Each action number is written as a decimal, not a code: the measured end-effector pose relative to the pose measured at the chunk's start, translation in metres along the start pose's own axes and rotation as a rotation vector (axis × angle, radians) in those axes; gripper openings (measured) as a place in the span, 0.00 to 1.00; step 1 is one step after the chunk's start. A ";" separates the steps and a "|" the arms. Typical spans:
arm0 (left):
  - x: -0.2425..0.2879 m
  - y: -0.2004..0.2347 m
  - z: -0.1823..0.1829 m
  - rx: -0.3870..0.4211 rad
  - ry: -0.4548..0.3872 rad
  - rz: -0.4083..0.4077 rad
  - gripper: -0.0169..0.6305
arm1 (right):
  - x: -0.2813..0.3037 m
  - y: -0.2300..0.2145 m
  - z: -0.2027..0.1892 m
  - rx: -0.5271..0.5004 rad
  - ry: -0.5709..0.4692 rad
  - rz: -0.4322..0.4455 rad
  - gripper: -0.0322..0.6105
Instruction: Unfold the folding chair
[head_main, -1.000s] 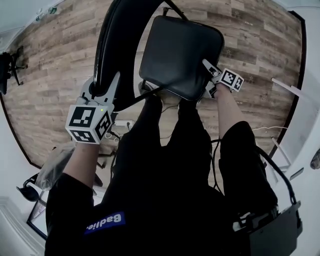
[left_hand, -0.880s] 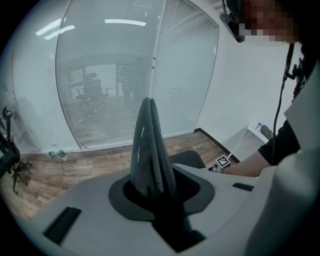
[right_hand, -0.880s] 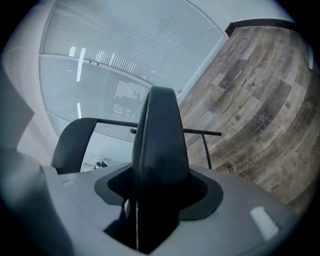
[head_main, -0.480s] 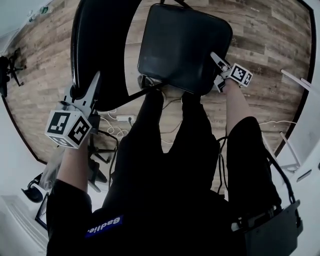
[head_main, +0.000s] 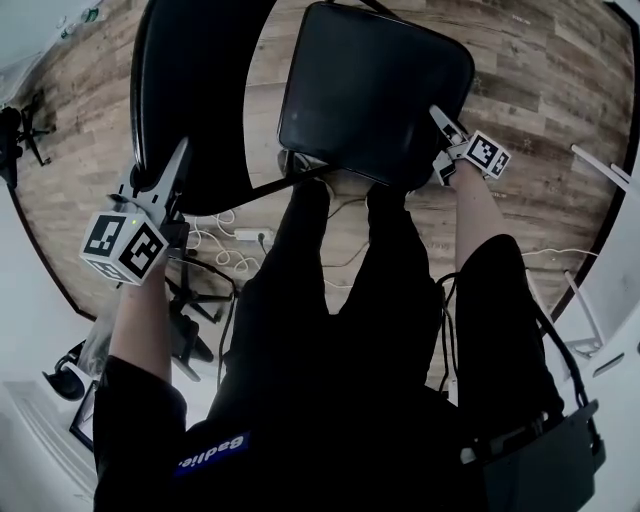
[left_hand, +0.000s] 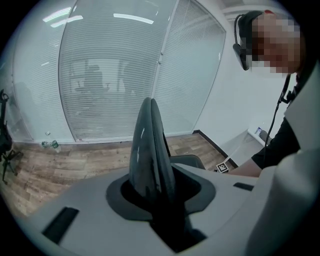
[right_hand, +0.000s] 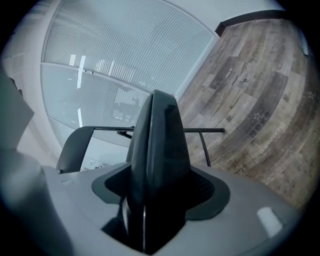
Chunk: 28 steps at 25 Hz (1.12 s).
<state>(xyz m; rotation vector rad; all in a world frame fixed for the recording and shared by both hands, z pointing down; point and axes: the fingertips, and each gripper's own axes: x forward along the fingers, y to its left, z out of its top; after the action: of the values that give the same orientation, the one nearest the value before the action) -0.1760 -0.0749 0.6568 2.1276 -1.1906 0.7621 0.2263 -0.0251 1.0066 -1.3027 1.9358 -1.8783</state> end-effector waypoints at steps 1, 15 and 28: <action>0.001 0.002 -0.002 -0.004 -0.002 -0.004 0.19 | 0.000 -0.003 0.000 0.000 -0.005 -0.002 0.50; 0.021 0.008 -0.013 -0.029 0.017 -0.035 0.19 | -0.001 -0.033 0.006 0.005 -0.035 0.014 0.53; -0.006 0.013 0.007 -0.077 0.013 0.002 0.27 | -0.111 0.037 0.016 -0.033 -0.158 -0.264 0.63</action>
<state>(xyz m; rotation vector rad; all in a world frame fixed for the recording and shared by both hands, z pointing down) -0.1884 -0.0821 0.6509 2.0563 -1.1961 0.7176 0.2872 0.0294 0.9219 -1.7342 1.7974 -1.7929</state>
